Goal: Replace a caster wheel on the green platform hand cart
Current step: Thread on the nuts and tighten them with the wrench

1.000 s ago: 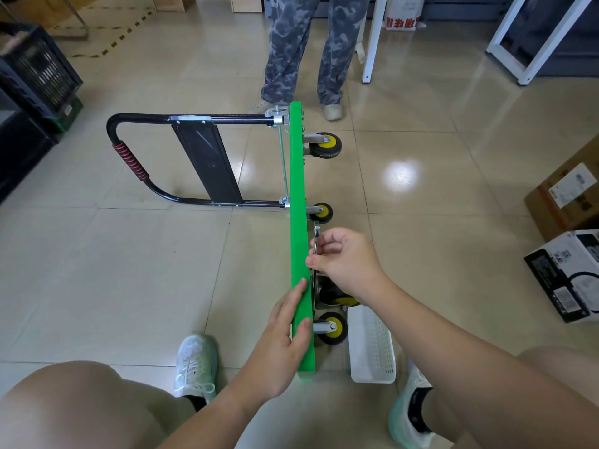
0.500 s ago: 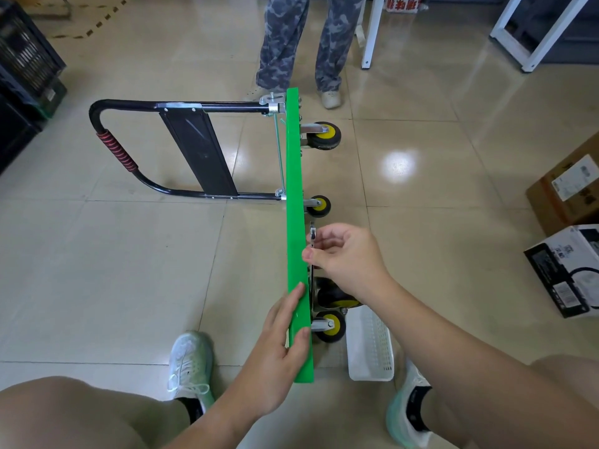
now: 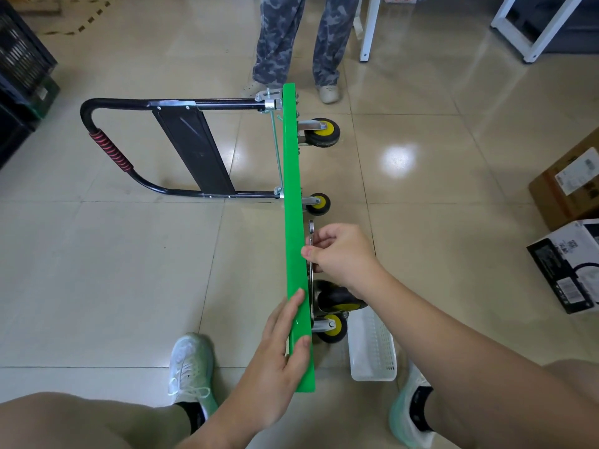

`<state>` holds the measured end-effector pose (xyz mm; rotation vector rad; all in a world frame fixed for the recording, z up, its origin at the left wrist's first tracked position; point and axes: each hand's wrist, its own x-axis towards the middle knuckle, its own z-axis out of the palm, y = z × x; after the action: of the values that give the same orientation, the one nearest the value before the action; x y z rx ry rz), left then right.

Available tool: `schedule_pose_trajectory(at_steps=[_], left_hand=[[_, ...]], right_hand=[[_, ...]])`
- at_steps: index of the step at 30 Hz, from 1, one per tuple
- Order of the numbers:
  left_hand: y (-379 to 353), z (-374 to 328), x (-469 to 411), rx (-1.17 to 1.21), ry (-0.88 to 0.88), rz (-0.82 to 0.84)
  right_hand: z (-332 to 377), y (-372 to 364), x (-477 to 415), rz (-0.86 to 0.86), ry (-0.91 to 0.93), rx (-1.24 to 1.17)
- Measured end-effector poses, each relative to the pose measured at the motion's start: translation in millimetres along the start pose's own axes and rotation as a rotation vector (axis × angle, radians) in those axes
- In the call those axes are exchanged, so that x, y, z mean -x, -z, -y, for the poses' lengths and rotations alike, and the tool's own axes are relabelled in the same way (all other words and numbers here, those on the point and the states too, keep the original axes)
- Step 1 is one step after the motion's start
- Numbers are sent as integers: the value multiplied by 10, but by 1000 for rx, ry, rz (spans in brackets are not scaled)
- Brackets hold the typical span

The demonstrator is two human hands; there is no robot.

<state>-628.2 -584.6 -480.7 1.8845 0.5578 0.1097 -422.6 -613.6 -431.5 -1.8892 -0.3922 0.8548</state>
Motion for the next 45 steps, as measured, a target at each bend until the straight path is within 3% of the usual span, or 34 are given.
schedule_pose_trajectory(at_steps=[4, 10, 18, 28, 38, 45], left_hand=[[68, -43, 2, 4, 5, 4], [92, -79, 14, 17, 35, 7], [222, -99, -187, 62, 87, 28], [491, -134, -847, 51, 42, 87], [469, -38, -890, -69, 18, 89], [493, -66, -926, -31, 55, 123]], right_hand=[[69, 77, 15, 91, -32, -71], [276, 356, 56, 152, 59, -225], [120, 703, 139, 4, 219, -345], [-85, 458, -353, 5, 183, -342], [-190, 260, -664, 109, 55, -303], [-122, 307, -664, 132, 101, -186]])
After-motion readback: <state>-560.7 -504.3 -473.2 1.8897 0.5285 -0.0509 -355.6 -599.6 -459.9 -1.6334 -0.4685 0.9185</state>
